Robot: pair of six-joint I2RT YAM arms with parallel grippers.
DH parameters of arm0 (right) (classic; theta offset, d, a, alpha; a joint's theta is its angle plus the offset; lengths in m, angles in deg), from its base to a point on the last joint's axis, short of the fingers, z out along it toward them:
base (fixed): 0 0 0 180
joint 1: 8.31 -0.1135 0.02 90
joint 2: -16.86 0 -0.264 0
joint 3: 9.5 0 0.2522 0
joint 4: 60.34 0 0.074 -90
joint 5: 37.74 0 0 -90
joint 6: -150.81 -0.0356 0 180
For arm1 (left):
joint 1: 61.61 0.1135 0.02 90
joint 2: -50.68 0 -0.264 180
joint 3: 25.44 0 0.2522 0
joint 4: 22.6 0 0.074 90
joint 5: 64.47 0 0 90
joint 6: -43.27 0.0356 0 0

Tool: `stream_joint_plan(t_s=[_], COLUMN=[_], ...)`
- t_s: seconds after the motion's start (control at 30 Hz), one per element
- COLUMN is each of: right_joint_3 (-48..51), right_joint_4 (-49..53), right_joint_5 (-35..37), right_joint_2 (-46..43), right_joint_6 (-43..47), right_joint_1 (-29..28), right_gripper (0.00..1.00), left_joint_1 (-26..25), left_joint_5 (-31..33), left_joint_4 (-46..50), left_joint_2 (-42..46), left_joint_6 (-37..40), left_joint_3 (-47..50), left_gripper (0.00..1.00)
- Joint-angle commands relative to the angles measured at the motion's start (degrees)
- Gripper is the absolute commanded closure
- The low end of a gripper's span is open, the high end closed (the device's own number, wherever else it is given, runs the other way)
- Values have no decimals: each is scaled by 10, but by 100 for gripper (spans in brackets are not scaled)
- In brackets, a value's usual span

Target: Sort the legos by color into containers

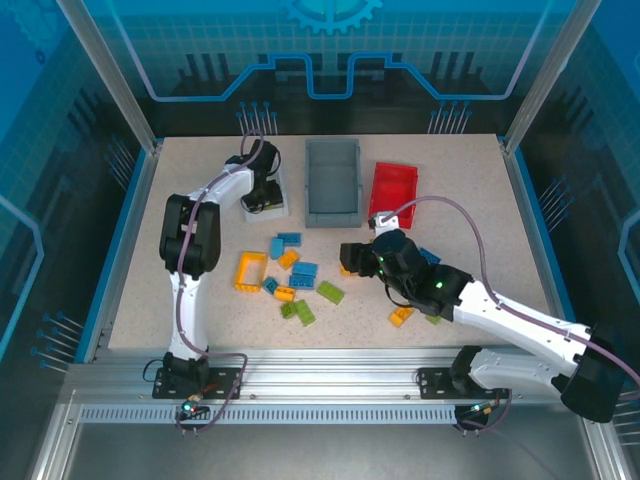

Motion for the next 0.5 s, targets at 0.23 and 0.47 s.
stream_joint_plan(t_s=[0.23,0.47], right_joint_3=[-33,-55], right_joint_4=[157,211], right_joint_5=[32,27], right_joint_2=[-30,-29], right_joint_6=[-24,-16], right_joint_1=[39,58], right_gripper=[31,31], left_joint_1=[-17,-30], left_joint_5=[-24,-25], left_joint_4=[28,22], left_joint_2=[136,237], left_joint_6=[-26,-41], left_joint_3=[-28,37], left_gripper=[37,36])
